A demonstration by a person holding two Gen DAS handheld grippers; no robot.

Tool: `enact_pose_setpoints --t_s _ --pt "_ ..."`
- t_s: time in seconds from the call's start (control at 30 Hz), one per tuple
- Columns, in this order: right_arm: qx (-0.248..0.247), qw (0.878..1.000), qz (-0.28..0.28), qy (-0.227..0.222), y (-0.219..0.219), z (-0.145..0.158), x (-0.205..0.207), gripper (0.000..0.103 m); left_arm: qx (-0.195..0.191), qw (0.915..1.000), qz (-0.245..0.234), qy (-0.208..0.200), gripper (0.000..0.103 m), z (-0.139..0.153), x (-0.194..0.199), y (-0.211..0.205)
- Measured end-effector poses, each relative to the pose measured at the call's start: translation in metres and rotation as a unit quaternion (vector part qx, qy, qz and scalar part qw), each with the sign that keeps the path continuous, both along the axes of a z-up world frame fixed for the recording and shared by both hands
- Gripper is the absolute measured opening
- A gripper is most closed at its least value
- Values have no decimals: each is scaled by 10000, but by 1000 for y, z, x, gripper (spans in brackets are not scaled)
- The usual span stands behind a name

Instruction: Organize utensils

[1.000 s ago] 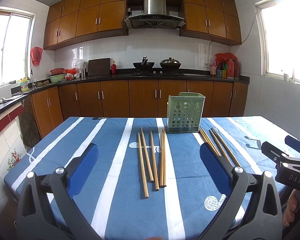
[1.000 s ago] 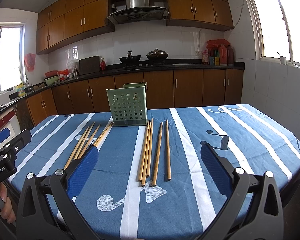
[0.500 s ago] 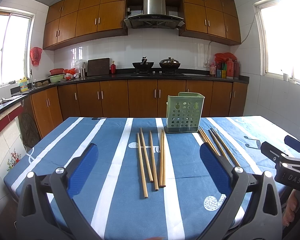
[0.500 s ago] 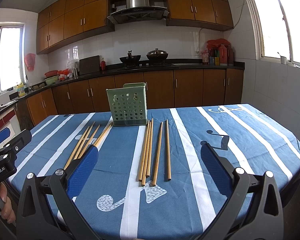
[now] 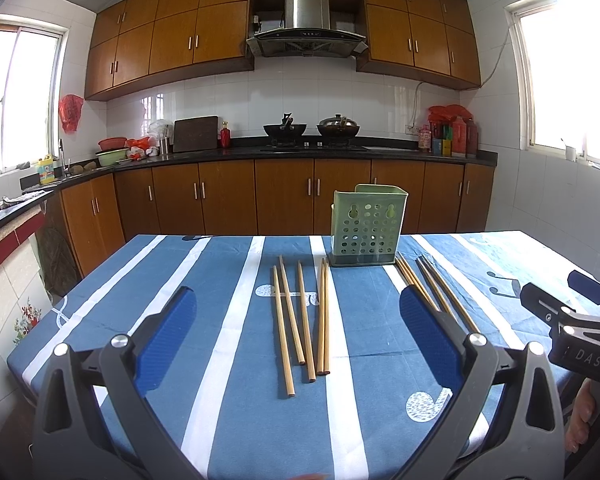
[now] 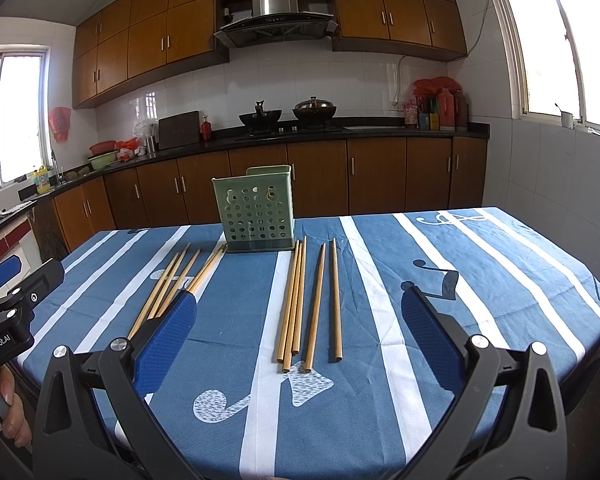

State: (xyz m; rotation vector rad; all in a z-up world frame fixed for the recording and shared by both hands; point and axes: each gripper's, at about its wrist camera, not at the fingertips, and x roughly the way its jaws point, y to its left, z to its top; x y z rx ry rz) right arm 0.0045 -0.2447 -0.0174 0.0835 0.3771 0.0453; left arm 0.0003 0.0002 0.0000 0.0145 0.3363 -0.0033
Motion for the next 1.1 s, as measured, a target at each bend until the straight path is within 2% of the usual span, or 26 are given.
enact_pose_setpoints --t_s 0.83,0.97,1.1 --pt "7 10000 -6 28 0 -2 1 101 -20 10000 25 58 99 -1 1 -4" --pt "106 9998 -31 173 -4 -5 7 101 -52 9997 66 224 99 -8 12 -3" --pt "204 9983 -186 522 -14 -11 22 101 -84 9971 228 718 99 -19 33 8"
